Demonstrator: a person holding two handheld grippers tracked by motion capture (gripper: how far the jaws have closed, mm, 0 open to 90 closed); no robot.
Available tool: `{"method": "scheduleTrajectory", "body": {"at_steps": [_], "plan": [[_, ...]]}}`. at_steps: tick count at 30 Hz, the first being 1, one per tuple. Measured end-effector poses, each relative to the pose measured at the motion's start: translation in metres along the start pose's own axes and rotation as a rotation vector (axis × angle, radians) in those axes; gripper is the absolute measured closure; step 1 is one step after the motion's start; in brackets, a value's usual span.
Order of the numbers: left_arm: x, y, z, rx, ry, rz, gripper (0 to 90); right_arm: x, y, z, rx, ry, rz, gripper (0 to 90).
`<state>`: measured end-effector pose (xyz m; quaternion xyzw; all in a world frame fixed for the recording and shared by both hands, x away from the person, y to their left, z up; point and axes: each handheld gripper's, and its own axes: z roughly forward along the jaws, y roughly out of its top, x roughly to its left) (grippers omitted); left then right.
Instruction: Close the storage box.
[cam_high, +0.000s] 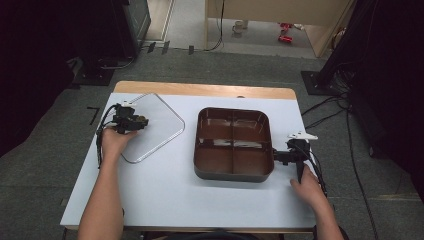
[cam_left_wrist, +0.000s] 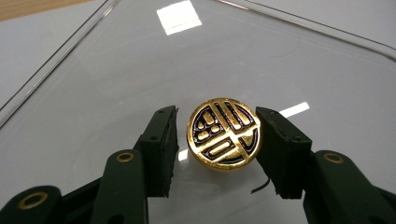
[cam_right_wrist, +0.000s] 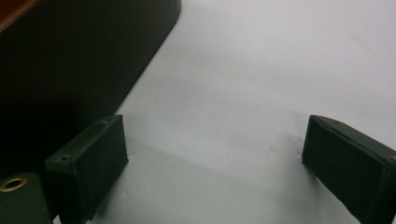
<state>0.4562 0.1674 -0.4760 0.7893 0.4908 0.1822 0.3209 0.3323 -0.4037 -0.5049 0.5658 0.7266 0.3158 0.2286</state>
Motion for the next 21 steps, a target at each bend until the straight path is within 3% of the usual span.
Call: {"method": "scheduleTrajectory", "body": {"at_steps": [5,21], "plan": [[-0.0016,-0.0006,0.0003,-0.007,-0.005,0.013,58.3,0.0000,0.0000,0.0000,0.000,0.000,0.000,6.0],[-0.0034,0.0036,-0.0042,0.011,-0.032,0.020,59.4,0.0000,0.0000,0.0000,0.000,0.000,0.000,6.0]]}}
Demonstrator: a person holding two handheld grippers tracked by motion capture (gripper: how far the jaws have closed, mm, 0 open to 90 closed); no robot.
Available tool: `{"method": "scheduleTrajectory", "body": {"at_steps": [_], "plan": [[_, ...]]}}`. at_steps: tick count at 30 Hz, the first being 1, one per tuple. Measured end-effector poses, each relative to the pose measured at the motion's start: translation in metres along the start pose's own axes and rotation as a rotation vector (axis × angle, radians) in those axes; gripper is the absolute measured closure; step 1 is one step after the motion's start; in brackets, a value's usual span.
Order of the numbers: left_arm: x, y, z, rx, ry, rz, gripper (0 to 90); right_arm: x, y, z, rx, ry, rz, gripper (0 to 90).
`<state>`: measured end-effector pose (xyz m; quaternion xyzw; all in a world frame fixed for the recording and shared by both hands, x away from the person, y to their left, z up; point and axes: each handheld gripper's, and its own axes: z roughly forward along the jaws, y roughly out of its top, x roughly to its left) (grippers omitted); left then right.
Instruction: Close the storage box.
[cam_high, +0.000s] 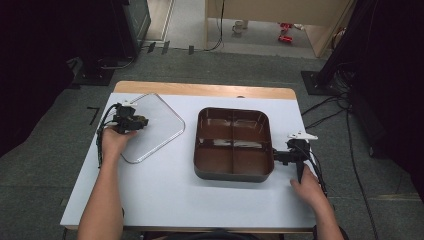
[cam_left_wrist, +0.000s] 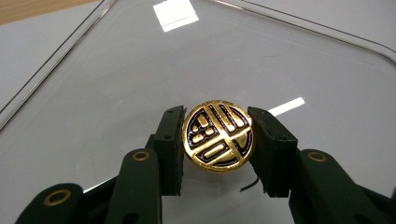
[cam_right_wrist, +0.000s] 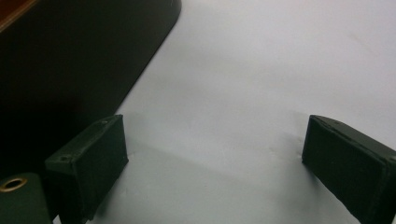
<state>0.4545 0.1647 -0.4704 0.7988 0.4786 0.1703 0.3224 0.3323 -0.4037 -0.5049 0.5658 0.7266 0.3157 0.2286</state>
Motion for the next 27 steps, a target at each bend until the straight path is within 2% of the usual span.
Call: {"method": "scheduleTrajectory", "body": {"at_steps": [3,10,16,22,25,27], "plan": [[-0.005,0.005,-0.006,-0.028,-0.022,-0.003,59.4,0.000,0.000,0.000,0.000,0.000,0.001,6.0],[-0.014,0.011,-0.017,-0.065,-0.040,0.017,59.4,0.000,0.000,0.000,0.001,0.000,0.001,6.0],[-0.021,0.017,-0.026,-0.094,-0.065,0.000,59.4,0.000,0.000,0.000,0.001,0.000,0.000,6.0],[-0.035,0.027,-0.030,-0.082,-0.121,0.019,59.4,0.000,0.000,0.000,0.001,0.000,0.001,6.0],[-0.049,0.032,-0.031,-0.073,-0.155,0.049,59.4,0.000,0.000,0.000,0.001,0.000,0.001,6.0],[-0.053,0.034,-0.031,-0.072,-0.158,0.055,59.4,0.000,0.000,0.000,0.001,0.000,0.001,6.0]]}}
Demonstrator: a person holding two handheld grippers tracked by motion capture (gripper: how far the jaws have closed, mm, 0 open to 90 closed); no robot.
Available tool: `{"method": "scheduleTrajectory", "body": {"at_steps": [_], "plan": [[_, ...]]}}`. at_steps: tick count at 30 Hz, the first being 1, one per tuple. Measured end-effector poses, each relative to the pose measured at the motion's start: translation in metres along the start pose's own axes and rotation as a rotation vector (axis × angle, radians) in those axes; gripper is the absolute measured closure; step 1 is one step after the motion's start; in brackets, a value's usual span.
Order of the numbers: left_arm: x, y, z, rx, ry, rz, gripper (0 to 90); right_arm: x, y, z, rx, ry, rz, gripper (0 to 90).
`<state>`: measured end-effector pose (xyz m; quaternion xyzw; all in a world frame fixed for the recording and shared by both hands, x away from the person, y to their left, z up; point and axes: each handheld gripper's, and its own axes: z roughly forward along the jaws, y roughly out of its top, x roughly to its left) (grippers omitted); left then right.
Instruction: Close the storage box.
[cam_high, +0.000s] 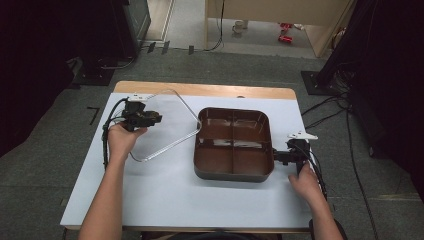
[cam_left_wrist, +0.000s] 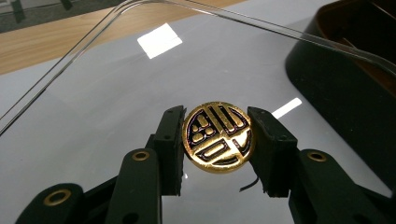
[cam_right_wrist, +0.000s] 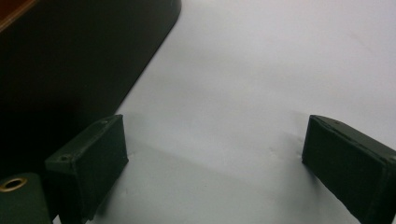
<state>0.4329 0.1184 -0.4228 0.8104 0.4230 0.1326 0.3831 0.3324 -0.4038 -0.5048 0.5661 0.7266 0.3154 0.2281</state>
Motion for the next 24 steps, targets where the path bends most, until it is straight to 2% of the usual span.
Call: {"method": "scheduleTrajectory", "body": {"at_steps": [7,13,15,16,17,22,24], "plan": [[-0.018,0.012,-0.010,-0.020,-0.039,0.024,59.4,0.000,0.000,0.000,0.000,0.000,0.001,6.0],[-0.040,0.025,-0.018,-0.035,-0.077,0.076,59.5,0.000,0.000,0.000,0.001,0.000,-0.001,6.0],[-0.050,0.030,-0.018,-0.041,-0.088,0.098,59.5,0.000,0.000,0.000,0.000,0.000,-0.002,6.0],[-0.059,0.035,-0.017,-0.047,-0.103,0.124,59.5,0.000,0.000,0.000,0.000,0.000,-0.004,6.0],[-0.059,0.035,-0.017,-0.047,-0.103,0.124,59.5,0.000,0.000,0.000,0.000,0.000,-0.004,6.0],[-0.083,0.044,-0.011,-0.036,-0.136,0.167,59.5,0.000,0.000,0.000,0.000,-0.001,-0.004,6.0],[-0.086,0.044,-0.009,-0.035,-0.141,0.174,59.5,0.000,0.000,0.000,0.000,0.000,-0.004,6.0]]}}
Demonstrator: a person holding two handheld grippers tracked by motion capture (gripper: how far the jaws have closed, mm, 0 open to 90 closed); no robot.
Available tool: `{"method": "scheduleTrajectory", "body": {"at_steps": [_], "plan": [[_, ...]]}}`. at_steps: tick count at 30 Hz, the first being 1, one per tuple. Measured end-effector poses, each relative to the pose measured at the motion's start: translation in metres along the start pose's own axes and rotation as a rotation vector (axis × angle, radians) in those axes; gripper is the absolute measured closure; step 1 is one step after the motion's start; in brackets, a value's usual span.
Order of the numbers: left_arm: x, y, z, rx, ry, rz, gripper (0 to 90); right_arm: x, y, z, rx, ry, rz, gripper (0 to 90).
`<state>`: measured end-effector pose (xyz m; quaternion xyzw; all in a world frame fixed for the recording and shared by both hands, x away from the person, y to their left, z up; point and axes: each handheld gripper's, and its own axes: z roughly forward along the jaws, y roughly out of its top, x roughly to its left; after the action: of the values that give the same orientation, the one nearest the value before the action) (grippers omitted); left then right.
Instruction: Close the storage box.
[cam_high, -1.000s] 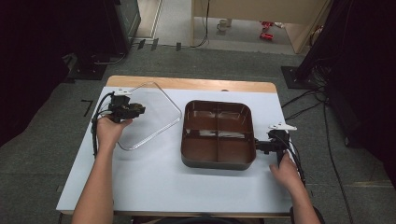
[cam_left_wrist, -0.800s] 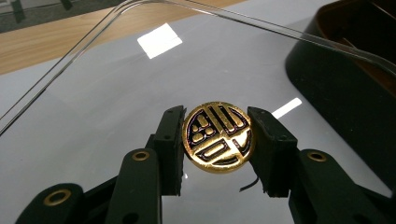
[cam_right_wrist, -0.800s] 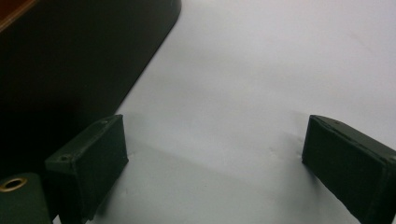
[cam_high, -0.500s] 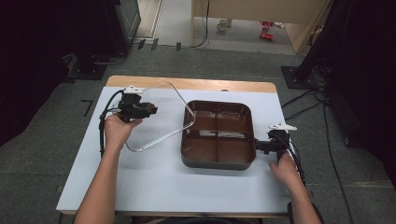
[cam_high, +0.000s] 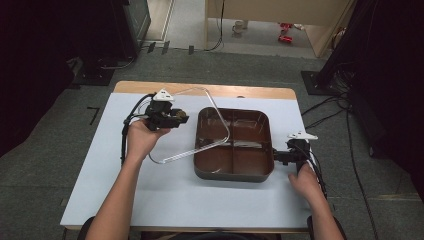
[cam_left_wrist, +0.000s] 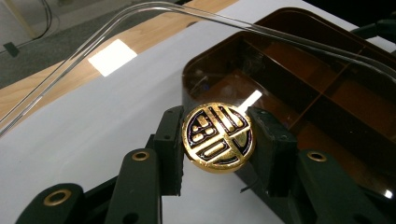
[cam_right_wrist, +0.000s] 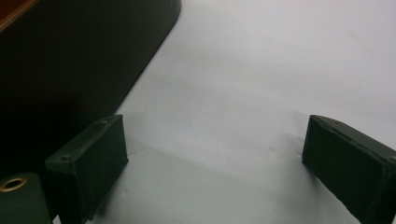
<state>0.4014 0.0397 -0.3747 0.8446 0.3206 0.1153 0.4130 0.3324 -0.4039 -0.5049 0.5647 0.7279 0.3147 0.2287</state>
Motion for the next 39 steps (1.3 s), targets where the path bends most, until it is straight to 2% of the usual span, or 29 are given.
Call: {"method": "scheduleTrajectory", "body": {"at_steps": [6,11,16,22,29,39], "plan": [[-0.019,0.009,0.019,0.011,-0.045,0.028,59.5,0.000,0.000,0.000,0.001,0.000,0.003,6.0],[-0.029,0.015,0.030,0.009,-0.058,0.047,59.5,0.000,0.000,0.000,0.000,0.000,0.003,6.0],[-0.042,0.020,0.043,0.005,-0.088,0.086,59.5,0.000,0.000,0.000,-0.001,0.000,0.004,6.0],[-0.052,0.024,0.054,0.015,-0.117,0.113,59.4,0.000,0.000,0.000,-0.001,0.000,0.004,6.0],[-0.068,0.029,0.070,0.022,-0.162,0.178,59.4,0.000,0.000,0.000,0.000,0.000,0.004,6.0],[-0.080,0.030,0.090,0.058,-0.222,0.231,59.5,0.000,0.000,0.000,0.000,0.000,0.003,5.9]]}}
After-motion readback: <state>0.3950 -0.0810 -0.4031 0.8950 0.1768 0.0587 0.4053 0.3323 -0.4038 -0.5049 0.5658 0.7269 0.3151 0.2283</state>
